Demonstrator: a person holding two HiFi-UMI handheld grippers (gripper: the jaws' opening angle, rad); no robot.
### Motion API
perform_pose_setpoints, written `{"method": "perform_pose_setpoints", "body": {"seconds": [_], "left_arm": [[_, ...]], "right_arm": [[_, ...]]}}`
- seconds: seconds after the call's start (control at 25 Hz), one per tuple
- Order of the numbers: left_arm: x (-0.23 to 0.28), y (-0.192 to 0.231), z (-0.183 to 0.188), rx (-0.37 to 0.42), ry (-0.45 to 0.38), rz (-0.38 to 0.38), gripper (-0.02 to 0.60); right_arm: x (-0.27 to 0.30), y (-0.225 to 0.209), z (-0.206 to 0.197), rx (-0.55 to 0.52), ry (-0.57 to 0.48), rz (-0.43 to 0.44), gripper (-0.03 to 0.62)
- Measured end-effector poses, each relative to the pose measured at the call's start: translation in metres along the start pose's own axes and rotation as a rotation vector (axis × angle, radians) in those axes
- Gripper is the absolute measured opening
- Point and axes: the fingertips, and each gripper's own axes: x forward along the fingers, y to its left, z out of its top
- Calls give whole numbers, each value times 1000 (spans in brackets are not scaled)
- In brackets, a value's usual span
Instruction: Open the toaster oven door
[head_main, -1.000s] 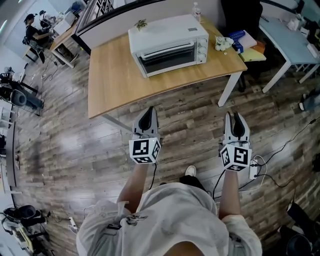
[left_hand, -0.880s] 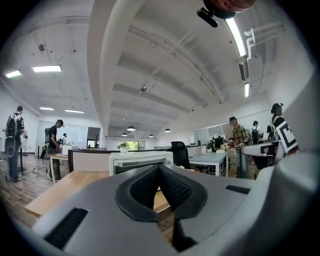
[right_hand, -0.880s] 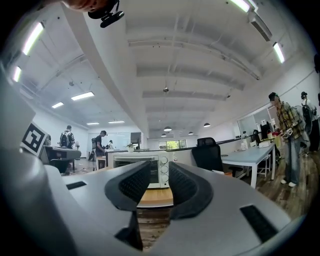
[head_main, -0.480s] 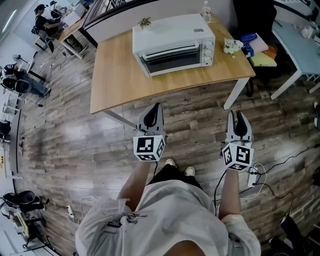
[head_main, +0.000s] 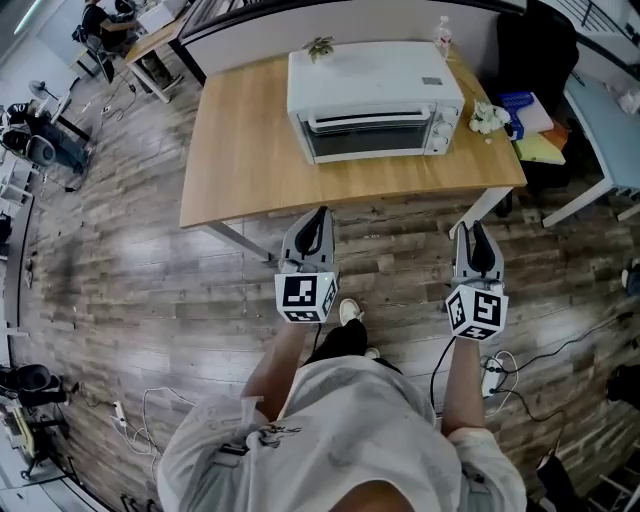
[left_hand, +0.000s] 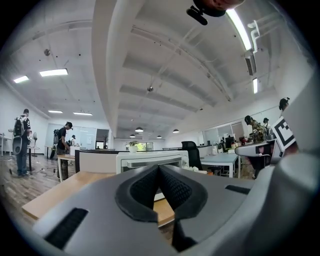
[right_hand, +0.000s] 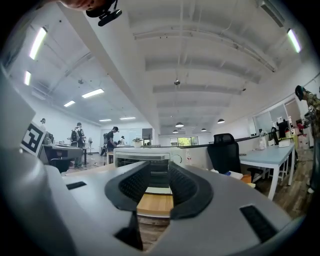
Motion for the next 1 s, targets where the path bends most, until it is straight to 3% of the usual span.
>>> {"method": "perform_pose_setpoints", "body": {"seconds": [0.32, 0.6, 1.0], "left_arm": [[23, 67, 2, -16, -12, 113, 14], [30, 117, -9, -42, -6, 189, 14], [55, 148, -21, -56, -15, 191, 15]], "right_arm": [[82, 37, 11, -16, 6, 108, 130], [133, 78, 11, -94, 26, 194, 130], [174, 97, 16, -157, 43, 204, 132]]}}
